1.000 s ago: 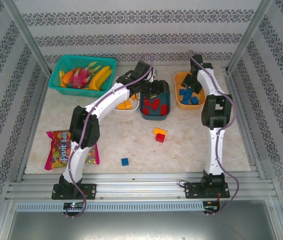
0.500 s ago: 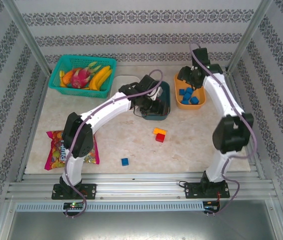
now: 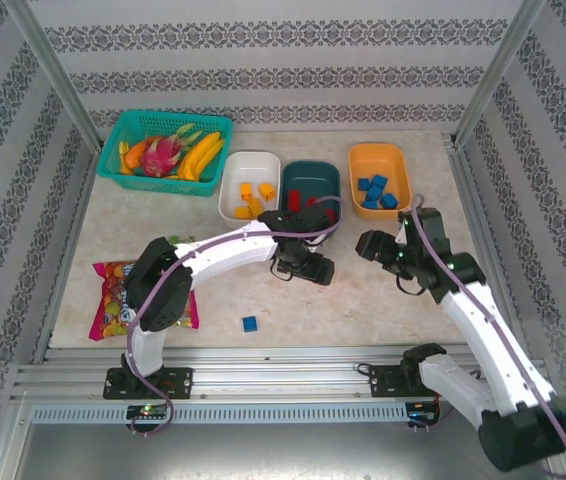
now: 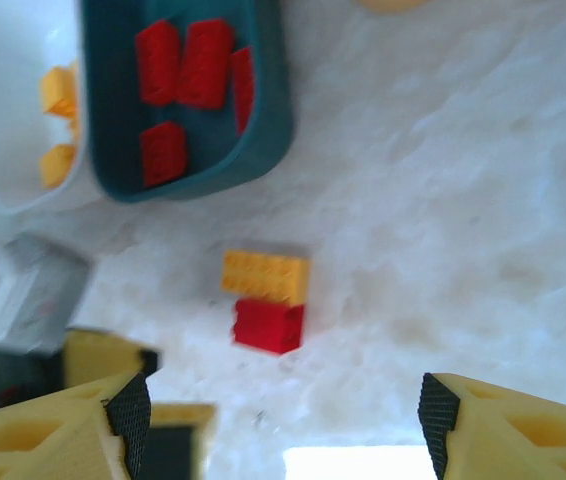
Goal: Sort the legos into containers by color
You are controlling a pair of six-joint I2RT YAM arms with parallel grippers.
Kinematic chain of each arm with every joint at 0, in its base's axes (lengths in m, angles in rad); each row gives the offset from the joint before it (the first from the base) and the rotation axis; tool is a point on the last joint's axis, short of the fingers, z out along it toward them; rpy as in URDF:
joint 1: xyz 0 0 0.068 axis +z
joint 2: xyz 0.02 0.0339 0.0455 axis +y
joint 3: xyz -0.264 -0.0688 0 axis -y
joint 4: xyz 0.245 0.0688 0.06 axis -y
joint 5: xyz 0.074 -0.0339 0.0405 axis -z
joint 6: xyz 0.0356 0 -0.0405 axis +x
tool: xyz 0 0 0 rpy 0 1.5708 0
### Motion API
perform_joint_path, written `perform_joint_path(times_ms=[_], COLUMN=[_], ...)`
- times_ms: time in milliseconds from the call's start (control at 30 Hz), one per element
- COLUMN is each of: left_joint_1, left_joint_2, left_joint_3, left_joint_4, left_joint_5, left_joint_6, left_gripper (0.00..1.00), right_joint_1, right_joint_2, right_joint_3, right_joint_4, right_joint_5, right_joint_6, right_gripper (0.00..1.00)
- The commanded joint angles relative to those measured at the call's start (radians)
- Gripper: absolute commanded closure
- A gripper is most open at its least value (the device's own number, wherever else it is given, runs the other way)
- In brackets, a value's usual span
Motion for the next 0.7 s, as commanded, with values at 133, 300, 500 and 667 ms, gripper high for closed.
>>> perform_joint_path(times_ms=[133, 300, 500, 667], left_joint_1=[-0.054, -0.061, -0.078, -0.084], left_joint_2=[0.125, 0.198, 0.257, 0.276], left_joint_3=[0.095, 0.167, 0.216, 0.234], left_joint_4=[-0.051, -0.082, -0.084, -0.079], left_joint_5=[-0.129, -0.186, -0.183, -0.211], left_joint_6=[-0.048, -0.044, -0.04, -0.051], left_gripper=[0.22, 0.22, 0.3, 0.43], right_joint_1=[0.054, 0.054, 0.054, 0.055], right_joint_2=[-0.186, -0.254, -0.302, -0.302], right_joint_3=[-0.063, -0.065, -0.065, -0.061], right_joint_4=[-0.071, -0.107, -0.151, -0.155], right_joint_5=[-0.135, -0.145, -0.12, -0.122], right_joint_6=[0.091, 0.097, 0.119, 0.12], right_gripper=[0.26, 0.27, 0.29, 0.3])
